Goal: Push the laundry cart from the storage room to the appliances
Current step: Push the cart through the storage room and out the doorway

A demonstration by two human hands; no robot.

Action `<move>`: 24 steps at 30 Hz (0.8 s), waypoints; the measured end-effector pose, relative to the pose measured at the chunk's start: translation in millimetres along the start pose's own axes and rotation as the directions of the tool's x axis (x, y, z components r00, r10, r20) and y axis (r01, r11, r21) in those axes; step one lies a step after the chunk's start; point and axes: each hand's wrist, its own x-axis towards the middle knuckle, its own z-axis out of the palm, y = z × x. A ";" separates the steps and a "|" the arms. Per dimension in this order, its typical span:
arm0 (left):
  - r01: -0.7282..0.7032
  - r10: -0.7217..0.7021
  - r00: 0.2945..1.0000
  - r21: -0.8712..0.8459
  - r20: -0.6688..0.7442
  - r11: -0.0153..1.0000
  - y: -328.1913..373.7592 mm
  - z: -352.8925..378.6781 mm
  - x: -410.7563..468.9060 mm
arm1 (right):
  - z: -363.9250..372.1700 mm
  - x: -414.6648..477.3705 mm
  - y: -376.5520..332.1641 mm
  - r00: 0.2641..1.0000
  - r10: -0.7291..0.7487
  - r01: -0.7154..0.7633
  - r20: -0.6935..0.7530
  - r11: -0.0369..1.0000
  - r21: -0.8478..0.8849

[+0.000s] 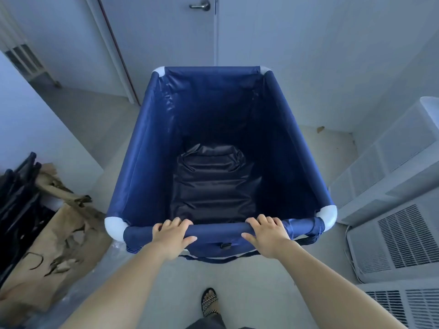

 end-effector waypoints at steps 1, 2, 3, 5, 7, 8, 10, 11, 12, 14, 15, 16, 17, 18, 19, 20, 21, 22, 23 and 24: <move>0.001 -0.001 1.000 -0.001 -0.001 1.000 -0.7 -5.0 8.8 | -3.7 8.1 0.8 1.000 0.007 -0.007 -0.012 1.000 -0.002; 0.001 -0.001 1.000 -0.003 -0.005 1.000 -1.3 -10.1 17.1 | -8.1 16.1 1.4 1.000 0.011 -0.011 -0.021 1.000 -0.007; 0.003 -0.003 1.000 -0.004 -0.010 1.000 -2.1 -15.3 24.6 | -12.7 23.7 2.4 1.000 0.013 -0.013 -0.025 1.000 -0.012; 0.004 -0.004 1.000 0.003 -0.019 1.000 -3.5 -24.2 38.5 | -21.4 38.3 5.2 1.000 0.011 -0.011 -0.025 1.000 -0.014; 0.002 -0.001 1.000 0.019 -0.023 1.000 -4.6 -32.1 51.0 | -28.3 51.2 7.6 1.000 0.010 -0.011 -0.030 1.000 -0.018; 0.001 -0.001 1.000 0.023 -0.023 1.000 -5.3 -36.1 57.4 | -31.6 57.9 8.5 0.999 0.012 -0.012 -0.030 1.000 -0.019; 0.000 0.001 1.000 0.025 -0.023 1.000 -7.2 -43.1 69.6 | -37.0 70.9 10.9 1.000 0.014 -0.014 -0.024 1.000 -0.017; -0.002 0.003 1.000 0.026 -0.027 1.000 -7.9 -46.1 75.2 | -39.6 77.4 12.5 1.000 0.012 -0.012 -0.021 1.000 -0.016; -0.002 0.002 1.000 0.027 -0.030 1.000 -8.4 -49.3 80.9 | -42.3 83.9 14.3 1.000 0.010 -0.010 -0.017 1.000 -0.011; 0.004 -0.003 0.999 0.030 -0.032 1.000 -9.7 -56.2 92.2 | -48.5 97.1 18.4 1.000 0.005 -0.005 -0.008 1.000 0.008; 0.006 -0.005 0.999 0.038 -0.034 0.999 -10.2 -60.3 98.4 | -52.3 104.2 20.4 1.000 -0.002 0.002 -0.009 1.000 0.009; 0.009 -0.007 0.999 0.046 -0.036 0.999 -10.3 -64.4 104.4 | -56.7 111.4 22.4 1.000 -0.010 0.010 -0.011 1.000 0.005; 0.015 -0.013 0.999 0.049 -0.038 0.999 -10.5 -68.6 110.3 | -61.2 118.6 24.3 1.000 -0.020 0.020 -0.010 1.000 0.002; 0.024 -0.022 0.999 0.051 -0.038 0.998 -10.1 -72.6 116.0 | -65.5 125.6 26.6 1.000 -0.031 0.031 -0.003 1.000 0.002; 0.035 -0.032 0.999 0.059 -0.041 0.998 -9.1 -76.4 121.5 | -69.8 132.4 29.3 0.999 -0.044 0.044 0.005 0.999 0.001; 0.045 -0.041 0.998 0.072 -0.047 0.996 -7.9 -80.1 127.2 | -74.2 139.2 32.3 0.998 -0.057 0.057 0.013 0.998 0.001; 0.054 -0.050 0.998 0.085 -0.050 0.995 -6.8 -83.8 133.2 | -78.7 146.2 35.4 0.997 -0.069 0.069 0.023 0.998 0.002; 0.062 -0.058 0.997 0.090 -0.047 0.994 -6.1 -87.6 139.2 | -83.3 153.1 38.6 0.996 -0.081 0.081 0.035 0.997 0.004; 0.068 -0.065 0.997 0.086 -0.041 0.994 -5.9 -91.4 145.3 | -88.1 160.1 41.5 0.995 -0.093 0.092 0.043 0.996 0.007; 0.076 -0.073 0.997 0.078 -0.038 0.994 -5.8 -95.3 151.3 | -92.8 167.0 44.5 0.993 -0.106 0.105 0.050 0.994 0.008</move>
